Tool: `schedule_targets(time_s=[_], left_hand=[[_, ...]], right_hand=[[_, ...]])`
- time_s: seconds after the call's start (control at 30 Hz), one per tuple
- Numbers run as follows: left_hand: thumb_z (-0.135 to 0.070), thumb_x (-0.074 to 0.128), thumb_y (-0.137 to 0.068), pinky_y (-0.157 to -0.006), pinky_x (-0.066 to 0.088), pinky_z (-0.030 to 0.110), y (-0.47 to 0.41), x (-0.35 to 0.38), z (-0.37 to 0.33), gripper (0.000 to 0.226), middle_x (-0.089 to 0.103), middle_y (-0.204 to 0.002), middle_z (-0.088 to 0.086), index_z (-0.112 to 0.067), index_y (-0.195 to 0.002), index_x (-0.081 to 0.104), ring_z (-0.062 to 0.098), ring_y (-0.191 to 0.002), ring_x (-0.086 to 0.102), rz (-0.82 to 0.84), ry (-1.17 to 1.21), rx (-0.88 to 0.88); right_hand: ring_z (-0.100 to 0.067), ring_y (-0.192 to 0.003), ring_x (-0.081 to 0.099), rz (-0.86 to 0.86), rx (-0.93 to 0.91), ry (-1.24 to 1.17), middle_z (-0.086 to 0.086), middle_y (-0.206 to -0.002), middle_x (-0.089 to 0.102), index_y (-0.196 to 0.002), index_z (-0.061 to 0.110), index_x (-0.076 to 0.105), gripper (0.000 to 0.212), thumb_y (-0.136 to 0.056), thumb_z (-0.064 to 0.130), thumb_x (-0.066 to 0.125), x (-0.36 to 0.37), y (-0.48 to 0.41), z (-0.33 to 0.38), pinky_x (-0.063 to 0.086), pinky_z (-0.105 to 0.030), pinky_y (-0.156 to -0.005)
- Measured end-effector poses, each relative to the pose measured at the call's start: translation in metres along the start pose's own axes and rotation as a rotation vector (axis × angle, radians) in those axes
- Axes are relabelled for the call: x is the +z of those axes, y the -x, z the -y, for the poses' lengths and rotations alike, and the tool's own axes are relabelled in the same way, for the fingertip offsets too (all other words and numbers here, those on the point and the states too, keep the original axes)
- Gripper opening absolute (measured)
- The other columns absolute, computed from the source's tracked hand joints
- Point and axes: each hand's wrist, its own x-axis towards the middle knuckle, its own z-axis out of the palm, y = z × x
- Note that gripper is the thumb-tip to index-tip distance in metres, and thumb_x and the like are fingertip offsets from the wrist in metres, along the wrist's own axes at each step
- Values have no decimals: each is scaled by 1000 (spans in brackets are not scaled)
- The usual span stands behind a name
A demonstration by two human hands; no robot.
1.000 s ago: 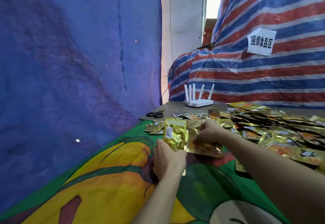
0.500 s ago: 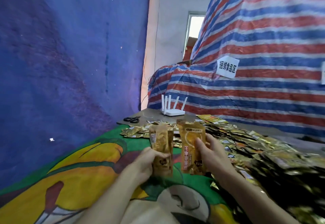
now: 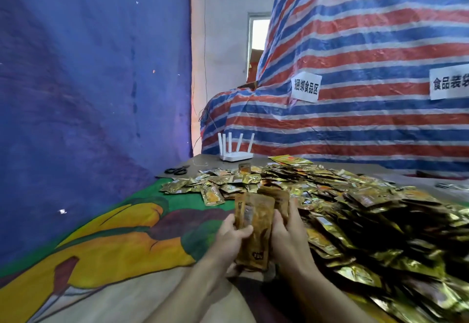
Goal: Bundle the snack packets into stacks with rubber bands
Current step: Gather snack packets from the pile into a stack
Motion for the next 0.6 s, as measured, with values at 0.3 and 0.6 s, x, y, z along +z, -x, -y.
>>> schedule_targets(time_s=[0.3,0.6], left_hand=[[3,45,-98,-75,50,14,13,21,-1,37,64,-112,4,-22,-125,45,-2,-87,64,105,-311,195],[-9,78,-81,-80,57,36,31,28,-3,36,70,-98,1,-21,-106,54,18,-90,69,-48,-430,432]], right_hand=[[-25,-103,71,13,213,-376,-11,-110,74,-118,6,68,54,-109,41,28,5,1,-1,58,-32,-86],[-11,-81,73,-11,190,-137,1,-88,74,-98,19,66,22,-101,38,55,3,3,-4,59,-29,-74]])
